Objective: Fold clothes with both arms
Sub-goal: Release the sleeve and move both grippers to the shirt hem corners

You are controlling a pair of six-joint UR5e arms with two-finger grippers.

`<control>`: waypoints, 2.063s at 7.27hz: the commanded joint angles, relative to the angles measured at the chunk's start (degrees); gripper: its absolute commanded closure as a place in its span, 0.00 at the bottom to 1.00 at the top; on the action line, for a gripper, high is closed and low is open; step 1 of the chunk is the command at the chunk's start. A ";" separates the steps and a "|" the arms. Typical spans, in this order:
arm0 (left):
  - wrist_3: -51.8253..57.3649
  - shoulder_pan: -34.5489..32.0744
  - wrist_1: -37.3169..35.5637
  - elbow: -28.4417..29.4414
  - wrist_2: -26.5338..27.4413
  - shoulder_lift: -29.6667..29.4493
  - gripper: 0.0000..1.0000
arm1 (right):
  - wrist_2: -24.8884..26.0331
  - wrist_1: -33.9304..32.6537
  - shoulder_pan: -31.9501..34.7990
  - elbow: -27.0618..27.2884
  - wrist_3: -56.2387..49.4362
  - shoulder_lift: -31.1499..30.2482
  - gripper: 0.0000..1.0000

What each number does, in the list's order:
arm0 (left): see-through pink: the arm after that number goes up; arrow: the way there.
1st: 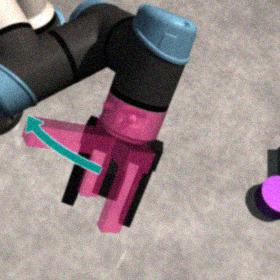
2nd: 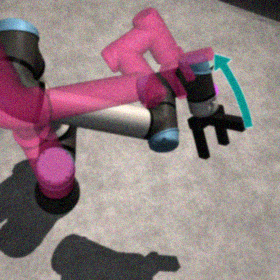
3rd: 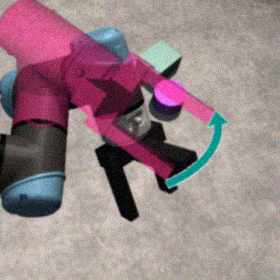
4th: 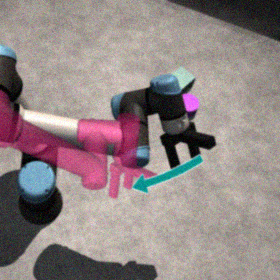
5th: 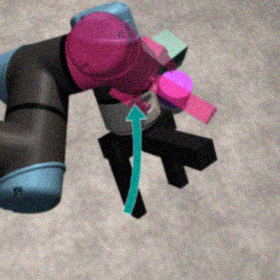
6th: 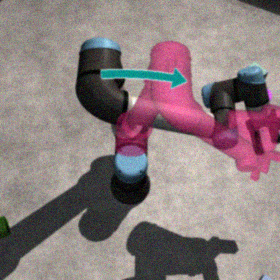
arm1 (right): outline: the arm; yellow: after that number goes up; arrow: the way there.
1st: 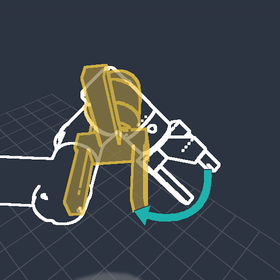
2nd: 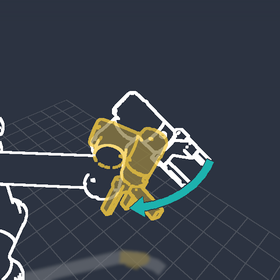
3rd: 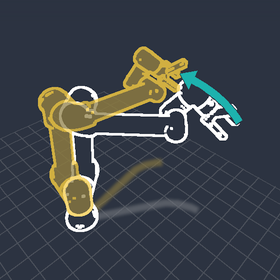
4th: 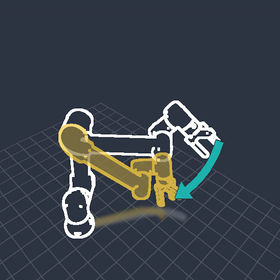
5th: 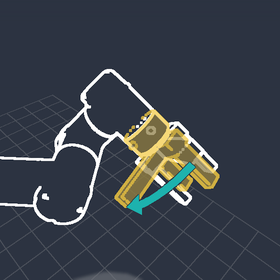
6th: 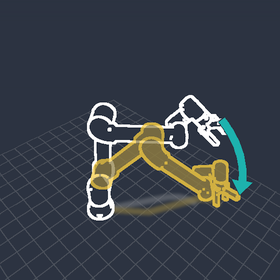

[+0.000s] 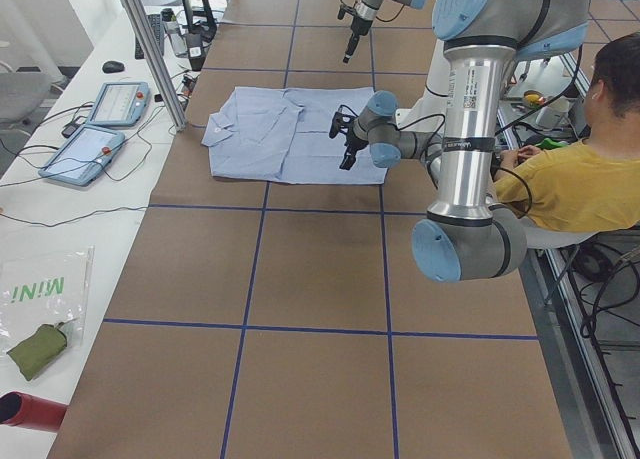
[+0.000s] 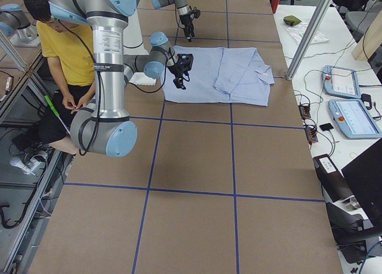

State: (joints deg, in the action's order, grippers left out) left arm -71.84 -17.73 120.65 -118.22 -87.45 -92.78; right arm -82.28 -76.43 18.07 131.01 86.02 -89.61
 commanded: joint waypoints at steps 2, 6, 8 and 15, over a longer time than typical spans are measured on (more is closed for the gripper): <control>-9.34 6.99 -0.24 0.00 0.70 3.74 0.01 | 0.36 -0.03 -0.31 0.03 0.11 -0.04 0.00; -15.00 8.41 -2.33 0.18 0.79 3.66 0.51 | 0.63 0.06 -0.75 0.03 0.11 0.05 0.00; -15.08 9.03 -2.70 0.18 0.79 3.66 0.50 | 0.63 0.06 -0.84 0.03 0.11 0.05 0.00; -15.00 11.22 -4.37 0.44 0.70 3.40 0.71 | 0.63 0.06 -1.10 0.03 0.11 -0.04 0.00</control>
State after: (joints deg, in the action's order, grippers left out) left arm -86.86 -6.77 116.49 -117.77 -86.74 -89.30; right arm -81.65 -76.38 17.04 131.04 86.13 -89.61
